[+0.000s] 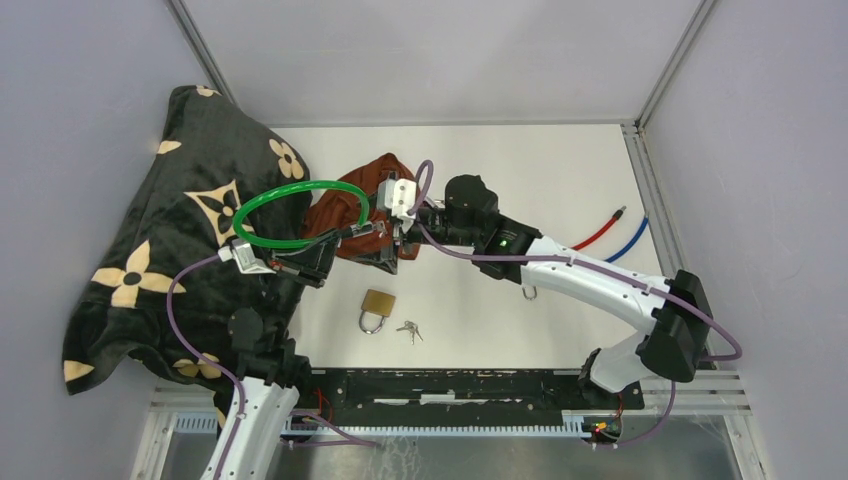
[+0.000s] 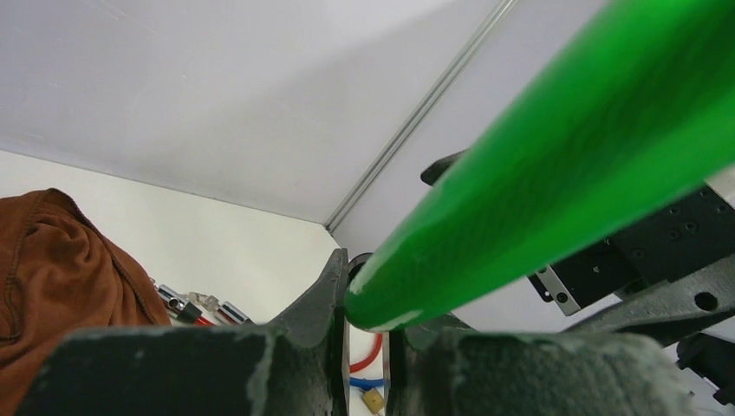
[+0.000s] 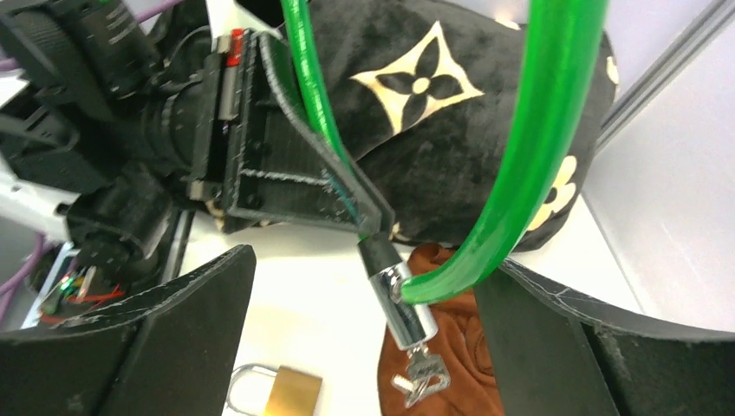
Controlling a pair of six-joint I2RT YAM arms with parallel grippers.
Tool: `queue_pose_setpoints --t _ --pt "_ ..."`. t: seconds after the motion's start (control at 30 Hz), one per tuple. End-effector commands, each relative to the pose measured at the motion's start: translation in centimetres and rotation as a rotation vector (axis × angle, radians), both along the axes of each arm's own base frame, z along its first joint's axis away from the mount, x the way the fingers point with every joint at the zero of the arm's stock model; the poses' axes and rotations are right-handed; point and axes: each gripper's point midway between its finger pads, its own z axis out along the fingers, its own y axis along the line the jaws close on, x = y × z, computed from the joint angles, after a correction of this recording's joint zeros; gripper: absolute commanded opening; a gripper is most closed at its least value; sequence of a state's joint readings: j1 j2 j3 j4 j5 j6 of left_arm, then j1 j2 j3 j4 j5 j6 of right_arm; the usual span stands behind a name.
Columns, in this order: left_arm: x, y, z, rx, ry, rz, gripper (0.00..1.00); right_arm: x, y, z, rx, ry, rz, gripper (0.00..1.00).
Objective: Lock with the key
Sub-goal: Lock the lock.
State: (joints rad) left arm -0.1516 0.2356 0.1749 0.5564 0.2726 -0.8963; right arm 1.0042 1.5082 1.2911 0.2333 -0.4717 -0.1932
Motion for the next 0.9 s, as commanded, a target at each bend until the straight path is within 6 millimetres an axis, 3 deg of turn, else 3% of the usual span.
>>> queue_pose_setpoints --t 0.0,0.1,0.2,0.27,0.5,0.87 --pt "-1.6 0.2 3.7 0.022 -0.154 0.015 0.02 -1.2 -2.7 -0.3 -0.073 -0.032 0.078 0.98" --pt "-1.8 0.1 3.8 0.039 -0.166 0.014 0.02 -0.5 -4.4 -1.4 -0.109 0.008 0.130 0.97" --pt "-1.9 0.0 3.9 0.049 -0.177 0.009 0.02 1.3 -5.5 -1.6 -0.104 0.065 0.157 0.89" --pt "-2.0 -0.1 4.0 0.051 -0.178 0.004 0.02 2.3 -5.2 -1.7 -0.117 0.096 0.170 0.81" --pt "-1.9 -0.2 4.0 0.047 -0.167 -0.004 0.02 3.4 -3.9 -4.1 -0.206 0.182 0.191 0.75" --pt "-1.9 -0.1 4.0 0.029 -0.160 -0.005 0.02 3.2 -2.7 -4.8 -0.187 0.210 0.206 0.50"
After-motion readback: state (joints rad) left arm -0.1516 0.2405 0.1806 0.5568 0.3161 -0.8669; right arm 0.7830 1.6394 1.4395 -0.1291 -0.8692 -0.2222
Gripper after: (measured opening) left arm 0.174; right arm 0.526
